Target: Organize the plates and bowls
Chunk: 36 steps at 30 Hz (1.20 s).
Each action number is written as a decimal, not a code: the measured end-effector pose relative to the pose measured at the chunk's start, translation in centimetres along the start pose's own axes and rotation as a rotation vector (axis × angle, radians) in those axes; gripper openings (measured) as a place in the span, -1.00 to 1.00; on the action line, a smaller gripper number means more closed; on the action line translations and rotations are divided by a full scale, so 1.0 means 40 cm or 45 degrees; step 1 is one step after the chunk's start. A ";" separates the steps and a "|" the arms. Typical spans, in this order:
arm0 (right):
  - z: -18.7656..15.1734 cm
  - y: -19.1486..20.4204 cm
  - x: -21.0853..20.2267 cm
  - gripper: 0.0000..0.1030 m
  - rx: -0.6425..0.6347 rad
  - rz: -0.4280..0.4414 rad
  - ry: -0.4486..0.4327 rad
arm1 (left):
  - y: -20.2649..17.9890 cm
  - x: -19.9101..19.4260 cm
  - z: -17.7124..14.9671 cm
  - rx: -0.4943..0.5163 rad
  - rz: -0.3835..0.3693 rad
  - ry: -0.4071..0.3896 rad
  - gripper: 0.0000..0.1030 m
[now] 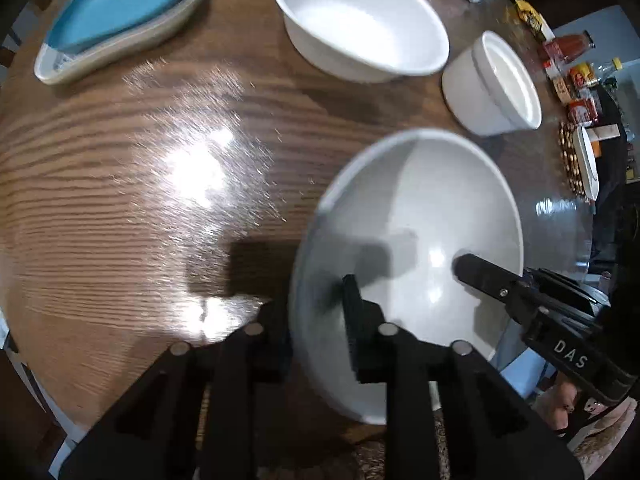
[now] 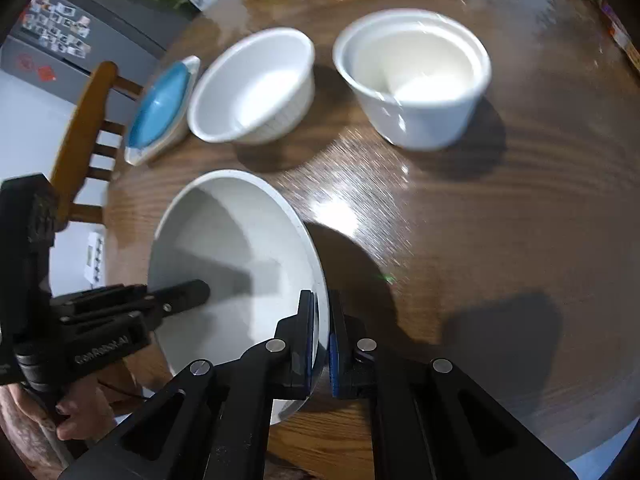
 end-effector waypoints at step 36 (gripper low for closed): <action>0.444 0.088 -0.080 -0.39 -0.150 -0.095 -0.110 | 0.139 -0.128 0.245 -0.424 -0.208 -0.297 -0.51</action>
Point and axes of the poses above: each gripper's, at about its wrist camera, not at the fingertips, and x roughly the way its jaws point, y to its left, z to its top, the point moved 1 cm from there along x, roughly the way its jaws point, and after that the axes turned 8 degrees about y, right-handed, at the moved point
